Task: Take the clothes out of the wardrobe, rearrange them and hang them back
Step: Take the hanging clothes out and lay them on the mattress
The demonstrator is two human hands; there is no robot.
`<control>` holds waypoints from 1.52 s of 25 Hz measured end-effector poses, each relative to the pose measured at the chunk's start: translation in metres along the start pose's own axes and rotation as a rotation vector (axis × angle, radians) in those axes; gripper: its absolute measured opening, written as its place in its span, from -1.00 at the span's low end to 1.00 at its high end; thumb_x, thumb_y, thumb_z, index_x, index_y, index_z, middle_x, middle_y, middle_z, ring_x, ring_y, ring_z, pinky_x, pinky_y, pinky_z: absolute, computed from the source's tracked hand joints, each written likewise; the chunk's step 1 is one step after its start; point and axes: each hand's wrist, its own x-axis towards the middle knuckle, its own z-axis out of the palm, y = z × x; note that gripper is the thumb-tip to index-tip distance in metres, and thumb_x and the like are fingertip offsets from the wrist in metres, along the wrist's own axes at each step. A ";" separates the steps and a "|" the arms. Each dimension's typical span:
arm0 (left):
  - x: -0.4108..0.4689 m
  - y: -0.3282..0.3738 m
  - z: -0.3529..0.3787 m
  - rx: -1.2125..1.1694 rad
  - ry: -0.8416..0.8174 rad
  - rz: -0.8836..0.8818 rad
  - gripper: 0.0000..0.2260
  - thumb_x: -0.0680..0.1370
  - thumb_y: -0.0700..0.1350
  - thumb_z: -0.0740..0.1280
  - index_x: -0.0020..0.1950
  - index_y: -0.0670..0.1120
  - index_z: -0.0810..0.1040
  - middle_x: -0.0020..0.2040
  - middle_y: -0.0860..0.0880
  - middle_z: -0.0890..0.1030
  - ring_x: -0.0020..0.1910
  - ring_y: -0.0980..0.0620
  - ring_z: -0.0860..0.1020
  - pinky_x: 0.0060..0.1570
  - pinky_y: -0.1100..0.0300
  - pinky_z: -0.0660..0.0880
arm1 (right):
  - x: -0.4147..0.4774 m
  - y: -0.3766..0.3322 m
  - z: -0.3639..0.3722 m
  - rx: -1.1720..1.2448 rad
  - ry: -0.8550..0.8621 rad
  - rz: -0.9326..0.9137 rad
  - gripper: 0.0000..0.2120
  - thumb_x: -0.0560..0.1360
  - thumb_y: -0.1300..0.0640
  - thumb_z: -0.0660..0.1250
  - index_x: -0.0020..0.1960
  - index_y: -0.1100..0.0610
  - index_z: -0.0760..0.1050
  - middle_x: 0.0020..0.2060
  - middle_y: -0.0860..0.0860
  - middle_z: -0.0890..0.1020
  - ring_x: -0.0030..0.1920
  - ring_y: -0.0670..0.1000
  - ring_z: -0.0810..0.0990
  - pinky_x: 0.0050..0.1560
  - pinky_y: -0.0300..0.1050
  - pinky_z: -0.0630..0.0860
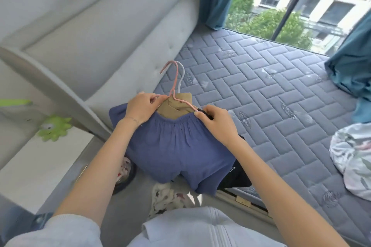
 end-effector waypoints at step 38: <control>0.499 -0.232 0.420 0.134 -0.180 0.035 -0.64 0.56 0.25 0.19 -0.10 -0.03 0.52 -0.16 0.00 0.45 0.14 -0.17 0.40 0.15 -0.05 0.24 | 0.467 0.411 0.234 -0.187 0.202 0.462 -0.79 0.56 -0.03 0.29 0.15 -0.04 0.57 -0.06 -0.08 0.67 0.04 0.04 0.59 0.06 0.01 0.42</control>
